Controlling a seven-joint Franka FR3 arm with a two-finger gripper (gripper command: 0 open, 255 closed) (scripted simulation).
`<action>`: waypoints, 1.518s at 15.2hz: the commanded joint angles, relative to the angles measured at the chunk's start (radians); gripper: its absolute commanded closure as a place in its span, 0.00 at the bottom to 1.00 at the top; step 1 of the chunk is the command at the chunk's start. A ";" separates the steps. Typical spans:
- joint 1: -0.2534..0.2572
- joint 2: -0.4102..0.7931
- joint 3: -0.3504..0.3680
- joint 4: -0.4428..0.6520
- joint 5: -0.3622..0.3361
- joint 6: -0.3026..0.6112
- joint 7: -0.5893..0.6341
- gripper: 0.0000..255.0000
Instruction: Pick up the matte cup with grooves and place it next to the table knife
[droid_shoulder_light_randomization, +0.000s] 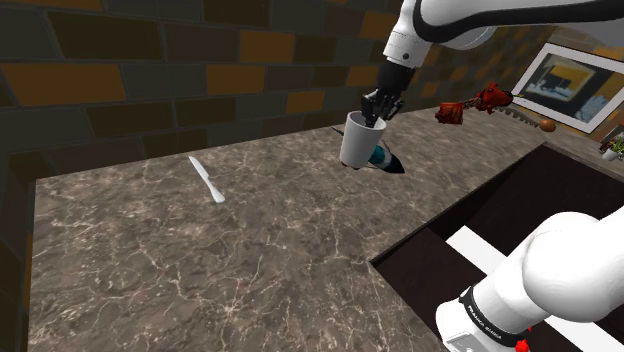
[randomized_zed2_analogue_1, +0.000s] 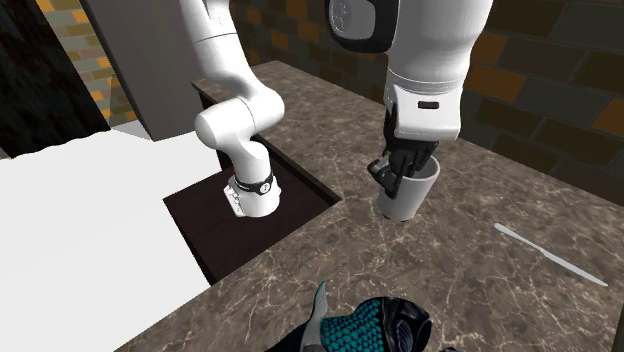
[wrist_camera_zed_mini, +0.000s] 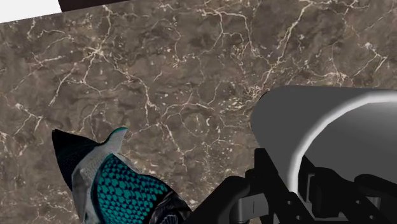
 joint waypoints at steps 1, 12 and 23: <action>0.011 0.072 0.018 0.050 0.006 0.025 0.025 1.00; 0.068 0.472 0.086 0.421 -0.012 0.067 0.151 1.00; 0.155 0.968 0.104 1.065 -0.069 -0.074 0.261 1.00</action>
